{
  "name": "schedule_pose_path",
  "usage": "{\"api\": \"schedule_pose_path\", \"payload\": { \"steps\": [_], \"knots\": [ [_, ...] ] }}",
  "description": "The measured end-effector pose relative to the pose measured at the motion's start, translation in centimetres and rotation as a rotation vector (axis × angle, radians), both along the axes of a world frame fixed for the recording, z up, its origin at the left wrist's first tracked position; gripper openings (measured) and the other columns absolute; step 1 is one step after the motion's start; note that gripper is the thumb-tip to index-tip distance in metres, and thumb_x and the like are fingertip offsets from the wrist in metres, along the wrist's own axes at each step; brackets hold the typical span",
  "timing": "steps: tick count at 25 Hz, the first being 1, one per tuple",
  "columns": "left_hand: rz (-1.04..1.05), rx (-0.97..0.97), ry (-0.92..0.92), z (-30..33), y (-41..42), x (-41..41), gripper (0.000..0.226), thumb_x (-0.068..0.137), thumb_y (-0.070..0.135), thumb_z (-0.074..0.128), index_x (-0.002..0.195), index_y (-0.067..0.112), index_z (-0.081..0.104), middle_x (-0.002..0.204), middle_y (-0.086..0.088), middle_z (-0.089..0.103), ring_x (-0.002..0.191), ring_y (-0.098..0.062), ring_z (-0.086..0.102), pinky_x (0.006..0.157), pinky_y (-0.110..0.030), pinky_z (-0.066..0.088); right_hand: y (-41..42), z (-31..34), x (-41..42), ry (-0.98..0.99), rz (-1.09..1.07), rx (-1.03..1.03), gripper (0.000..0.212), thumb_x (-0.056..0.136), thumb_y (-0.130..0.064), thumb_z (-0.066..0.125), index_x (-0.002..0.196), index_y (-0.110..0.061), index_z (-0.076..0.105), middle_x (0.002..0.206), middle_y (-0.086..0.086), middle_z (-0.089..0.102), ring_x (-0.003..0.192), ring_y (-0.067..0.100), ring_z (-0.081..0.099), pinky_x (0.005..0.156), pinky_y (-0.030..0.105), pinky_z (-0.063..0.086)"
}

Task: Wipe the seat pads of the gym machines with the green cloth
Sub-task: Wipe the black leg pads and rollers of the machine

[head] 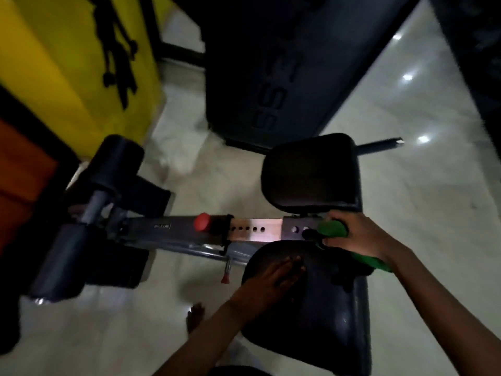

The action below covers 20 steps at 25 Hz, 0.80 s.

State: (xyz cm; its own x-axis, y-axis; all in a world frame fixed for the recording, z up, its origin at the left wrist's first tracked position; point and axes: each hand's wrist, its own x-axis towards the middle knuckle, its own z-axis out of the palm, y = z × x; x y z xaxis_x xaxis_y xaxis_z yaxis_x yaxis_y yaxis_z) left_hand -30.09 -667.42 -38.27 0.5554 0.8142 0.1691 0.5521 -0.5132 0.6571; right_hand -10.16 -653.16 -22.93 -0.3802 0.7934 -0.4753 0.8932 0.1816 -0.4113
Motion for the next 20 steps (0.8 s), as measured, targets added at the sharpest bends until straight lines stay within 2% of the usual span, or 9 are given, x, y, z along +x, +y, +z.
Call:
{"api": "schedule_pose_path", "payload": {
  "steps": [2,4,7,8,10,12,14,17,20],
  "knots": [
    [0.064,0.034,-0.061,-0.1,-0.2,0.7,0.053,0.101,0.031,0.039,0.148,0.011,0.024,0.155,-0.012,0.025,0.142,-0.028,0.024,0.101,-0.044,0.045,2.3,-1.6,-2.4,-0.168,0.208,-0.073,0.033,0.077,-0.039,0.074,0.106,-0.029,0.063,0.107,-0.003,0.066,0.105,0.022,0.061,0.087,0.034,0.046],
    [0.164,0.039,-0.058,0.1,-1.4,1.9,0.049,0.102,0.029,0.032,0.146,0.008,0.028,0.153,-0.016,0.029,0.141,-0.03,0.025,0.112,-0.041,0.032,3.4,-4.1,-5.4,-0.296,0.388,-0.05,0.047,0.083,-0.042,0.067,0.124,-0.022,0.058,0.122,0.004,0.06,0.115,0.024,0.055,0.091,0.03,0.04],
    [0.31,0.049,-0.031,0.0,-2.6,3.1,0.052,0.1,0.025,0.035,0.149,0.011,0.024,0.156,-0.011,0.022,0.146,-0.024,0.015,0.118,-0.036,0.016,4.0,-7.2,-7.7,-0.196,0.478,-0.107,0.033,0.085,-0.035,0.067,0.112,-0.016,0.063,0.104,0.005,0.061,0.103,0.025,0.058,0.076,0.026,0.036],
    [0.332,0.061,-0.01,0.0,-2.8,3.3,0.053,0.101,0.026,0.034,0.15,0.012,0.022,0.158,-0.008,0.019,0.147,-0.022,0.012,0.119,-0.036,0.014,4.4,-7.2,-7.7,-0.151,0.471,-0.162,0.027,0.085,-0.031,0.068,0.107,-0.016,0.064,0.098,0.003,0.061,0.1,0.023,0.059,0.075,0.026,0.038],
    [0.365,0.027,0.008,0.3,-3.1,3.6,0.054,0.101,0.027,0.032,0.151,0.013,0.02,0.159,-0.006,0.016,0.147,-0.019,0.01,0.119,-0.037,0.012,5.8,-5.9,-5.9,-0.1,0.428,-0.263,0.024,0.084,-0.024,0.07,0.106,-0.015,0.067,0.101,0.002,0.066,0.098,0.018,0.061,0.086,0.03,0.045],
    [0.424,-0.033,-0.057,0.7,-3.6,4.4,0.054,0.099,0.027,0.03,0.151,0.013,0.022,0.159,-0.006,0.016,0.147,-0.019,0.009,0.12,-0.038,0.009,6.4,-3.8,-3.1,-0.081,0.433,-0.366,0.024,0.084,-0.022,0.069,0.108,-0.018,0.067,0.105,-0.001,0.068,0.095,0.01,0.062,0.092,0.028,0.045],
    [0.487,-0.071,-0.081,0.9,-4.1,5.4,0.057,0.096,0.027,0.029,0.151,0.015,0.023,0.159,-0.004,0.015,0.147,-0.019,0.007,0.12,-0.036,0.004,6.9,-4.1,-1.7,-0.101,0.483,-0.335,0.024,0.086,-0.024,0.067,0.11,-0.023,0.066,0.105,-0.004,0.068,0.096,0.008,0.062,0.093,0.028,0.046],
    [0.584,-0.141,-0.094,1.4,-4.3,6.5,0.061,0.091,0.022,0.032,0.151,0.023,0.02,0.16,0.001,0.012,0.147,-0.014,0.0,0.12,-0.032,-0.003,6.4,-7.3,-5.8,-0.098,0.532,-0.293,0.025,0.088,-0.021,0.065,0.111,-0.011,0.065,0.107,0.009,0.068,0.098,0.021,0.064,0.089,0.034,0.047],
    [0.646,-0.136,-0.105,1.5,-4.5,7.0,0.056,0.096,0.019,0.031,0.151,0.022,0.023,0.159,0.0,0.016,0.147,-0.014,0.005,0.12,-0.031,0.002,5.7,-10.2,-9.9,-0.133,0.52,-0.311,0.031,0.087,-0.024,0.065,0.113,-0.008,0.064,0.106,0.007,0.065,0.099,0.02,0.06,0.085,0.029,0.045]
  ]
}}
